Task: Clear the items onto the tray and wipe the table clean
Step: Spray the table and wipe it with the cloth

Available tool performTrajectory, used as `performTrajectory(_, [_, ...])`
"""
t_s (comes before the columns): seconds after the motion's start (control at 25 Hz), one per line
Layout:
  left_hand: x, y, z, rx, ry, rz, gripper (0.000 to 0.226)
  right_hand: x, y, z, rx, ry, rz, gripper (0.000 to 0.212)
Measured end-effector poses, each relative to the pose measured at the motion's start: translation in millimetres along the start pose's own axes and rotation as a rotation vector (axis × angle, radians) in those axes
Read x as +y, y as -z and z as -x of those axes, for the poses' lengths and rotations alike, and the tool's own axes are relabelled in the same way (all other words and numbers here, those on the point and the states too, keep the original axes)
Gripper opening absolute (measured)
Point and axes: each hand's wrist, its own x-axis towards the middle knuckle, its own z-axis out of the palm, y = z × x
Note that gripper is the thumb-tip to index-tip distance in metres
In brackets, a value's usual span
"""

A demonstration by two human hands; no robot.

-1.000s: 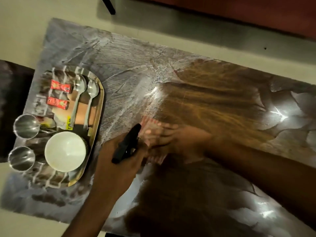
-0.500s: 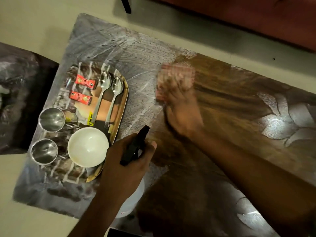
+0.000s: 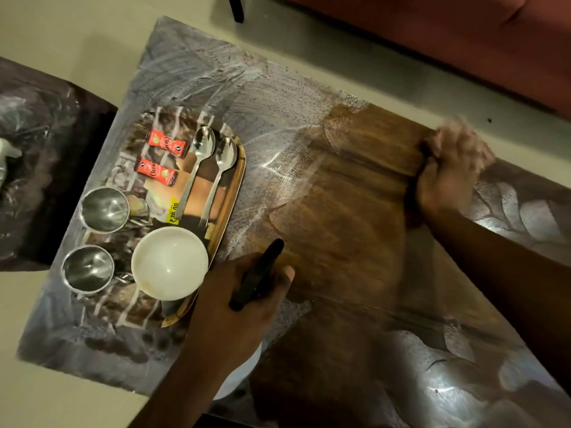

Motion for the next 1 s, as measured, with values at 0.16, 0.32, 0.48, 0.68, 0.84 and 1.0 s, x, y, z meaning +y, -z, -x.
performTrajectory(0.16, [-1.5,1.6,1.6,0.012,0.027,0.049,0.032,-72.4,-18.3,2.6,0.028,-0.097,-0.048,0.064])
performTrajectory(0.32, [-2.9,5.1,3.7,0.008,0.033,0.044,0.029,-127.1,-47.9,57.2,-0.203,0.59,0.048,0.061])
performTrajectory(0.48, [-5.7,9.8,9.7,0.013,0.077,0.102,0.02,-113.2,-53.7,95.0,-0.468,1.05,0.206,0.063])
performTrajectory(0.68, [-9.8,6.4,20.9,0.015,0.108,0.136,0.01,-119.7,-31.8,1.0,-0.398,0.961,0.318,0.063])
performTrajectory(0.84, [-14.3,12.9,28.6,-0.033,0.06,0.095,0.016,-154.2,-27.7,-18.3,-0.25,0.589,0.081,0.062])
performTrajectory(1.0, [-18.3,24.9,37.8,-0.049,0.053,0.112,0.012,-117.9,-48.9,93.7,-0.228,0.709,0.108,0.059])
